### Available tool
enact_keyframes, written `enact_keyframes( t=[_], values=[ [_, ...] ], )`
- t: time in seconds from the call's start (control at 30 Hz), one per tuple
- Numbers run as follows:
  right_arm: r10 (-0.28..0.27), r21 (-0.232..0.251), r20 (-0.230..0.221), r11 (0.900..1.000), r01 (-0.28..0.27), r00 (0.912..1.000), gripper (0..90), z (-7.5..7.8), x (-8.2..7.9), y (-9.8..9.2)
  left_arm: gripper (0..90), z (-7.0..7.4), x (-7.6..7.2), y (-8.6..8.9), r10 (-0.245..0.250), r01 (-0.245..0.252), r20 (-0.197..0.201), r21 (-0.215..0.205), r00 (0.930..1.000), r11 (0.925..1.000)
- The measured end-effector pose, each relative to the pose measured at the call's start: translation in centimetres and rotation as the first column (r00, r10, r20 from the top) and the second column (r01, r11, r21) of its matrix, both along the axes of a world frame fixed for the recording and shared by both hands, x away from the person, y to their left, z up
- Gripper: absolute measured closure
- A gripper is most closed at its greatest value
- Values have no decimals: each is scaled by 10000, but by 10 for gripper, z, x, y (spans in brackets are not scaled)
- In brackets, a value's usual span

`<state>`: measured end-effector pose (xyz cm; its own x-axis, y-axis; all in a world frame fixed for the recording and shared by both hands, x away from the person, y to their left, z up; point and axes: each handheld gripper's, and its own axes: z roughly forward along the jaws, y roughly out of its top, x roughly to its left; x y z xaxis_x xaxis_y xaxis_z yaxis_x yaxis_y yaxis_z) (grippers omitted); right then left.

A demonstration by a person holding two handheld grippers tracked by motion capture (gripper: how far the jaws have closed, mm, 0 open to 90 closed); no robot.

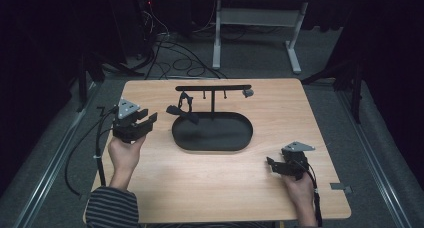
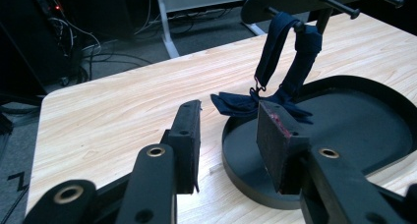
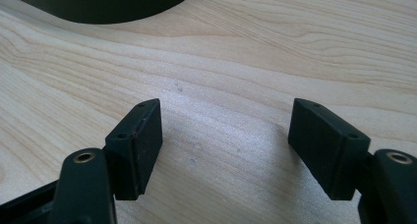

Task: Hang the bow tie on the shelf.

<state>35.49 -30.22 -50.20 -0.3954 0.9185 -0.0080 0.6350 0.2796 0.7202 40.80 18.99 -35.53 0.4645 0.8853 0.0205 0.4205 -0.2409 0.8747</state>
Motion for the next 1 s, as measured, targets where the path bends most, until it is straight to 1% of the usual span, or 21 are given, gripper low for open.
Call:
enact_keyframes(
  t=[0.3, 0.43, 0.77, 1.0],
  values=[
    [-8, -9, -3, 10000, 8, 10000, 302, 0, 0, 0, 603, 0, -9, 10, 102, -101, 94, -153, 9999, 9998],
    [-18, -7, -6, 10000, 18, 10000, 302, 0, 0, 0, 592, 0, -11, 14, 148, -147, 87, -105, 9999, 9998],
    [-19, -17, 0, 10000, 19, 10000, 303, 0, 0, 0, 580, -3, -18, 22, 235, -233, 102, -230, 9997, 9995],
    [-21, -15, -1, 10000, 21, 10000, 303, 0, 0, 0, 571, -5, -23, 28, 309, -307, 87, -216, 9995, 9993]
  ],
)
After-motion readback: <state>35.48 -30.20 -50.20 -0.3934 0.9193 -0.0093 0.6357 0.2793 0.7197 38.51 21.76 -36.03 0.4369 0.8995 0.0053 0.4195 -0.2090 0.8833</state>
